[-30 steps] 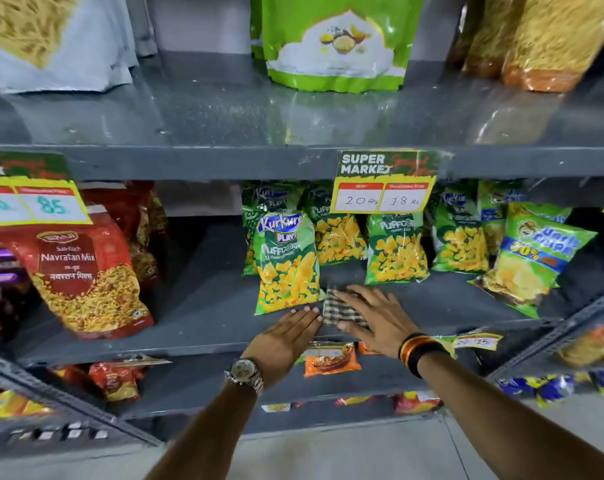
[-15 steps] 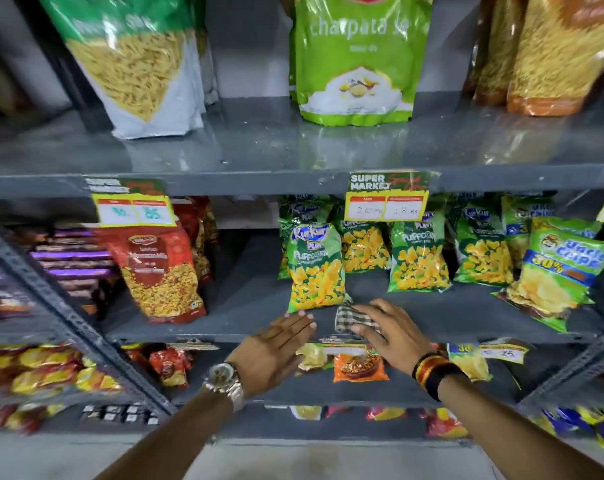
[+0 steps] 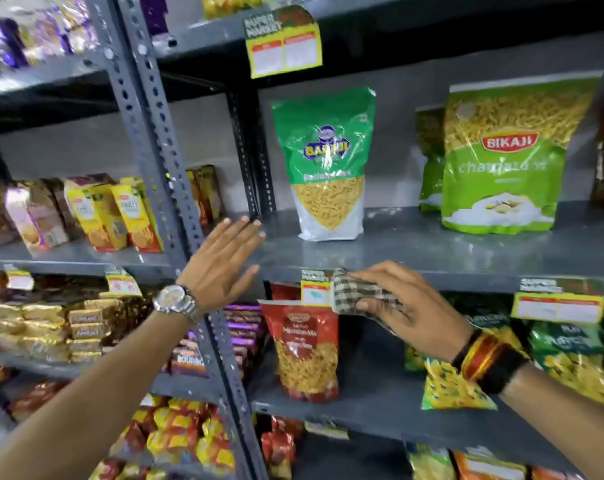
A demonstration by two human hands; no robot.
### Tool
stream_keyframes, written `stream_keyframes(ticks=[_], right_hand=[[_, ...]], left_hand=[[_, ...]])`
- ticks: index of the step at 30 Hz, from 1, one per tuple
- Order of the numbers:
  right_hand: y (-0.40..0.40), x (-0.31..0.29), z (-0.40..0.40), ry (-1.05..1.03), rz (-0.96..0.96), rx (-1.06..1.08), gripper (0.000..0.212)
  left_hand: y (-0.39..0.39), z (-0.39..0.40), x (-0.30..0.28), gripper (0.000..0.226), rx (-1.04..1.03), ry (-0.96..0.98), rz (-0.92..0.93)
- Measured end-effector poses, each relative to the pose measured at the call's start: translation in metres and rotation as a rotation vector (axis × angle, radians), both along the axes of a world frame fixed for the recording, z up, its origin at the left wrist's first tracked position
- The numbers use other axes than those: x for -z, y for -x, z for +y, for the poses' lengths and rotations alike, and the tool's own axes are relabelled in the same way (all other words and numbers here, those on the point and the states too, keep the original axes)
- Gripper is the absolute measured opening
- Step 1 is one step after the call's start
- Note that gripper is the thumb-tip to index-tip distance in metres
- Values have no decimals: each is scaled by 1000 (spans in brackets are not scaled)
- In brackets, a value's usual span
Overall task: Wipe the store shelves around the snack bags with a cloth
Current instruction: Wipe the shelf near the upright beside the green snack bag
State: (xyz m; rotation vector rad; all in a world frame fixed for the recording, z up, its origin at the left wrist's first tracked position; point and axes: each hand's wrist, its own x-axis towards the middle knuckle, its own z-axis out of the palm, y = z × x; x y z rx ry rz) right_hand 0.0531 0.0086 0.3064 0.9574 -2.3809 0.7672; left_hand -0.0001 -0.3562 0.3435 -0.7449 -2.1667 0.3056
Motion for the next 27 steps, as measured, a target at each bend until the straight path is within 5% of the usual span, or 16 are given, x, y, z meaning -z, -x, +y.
stream_keyframes(ticks=[11, 27], right_hand=[[139, -101, -171, -88, 79, 117, 49], [320, -82, -255, -176, -143, 402, 41]], left_hand=[[83, -111, -151, 66, -45, 301, 410], [116, -122, -143, 67, 120, 241, 492]])
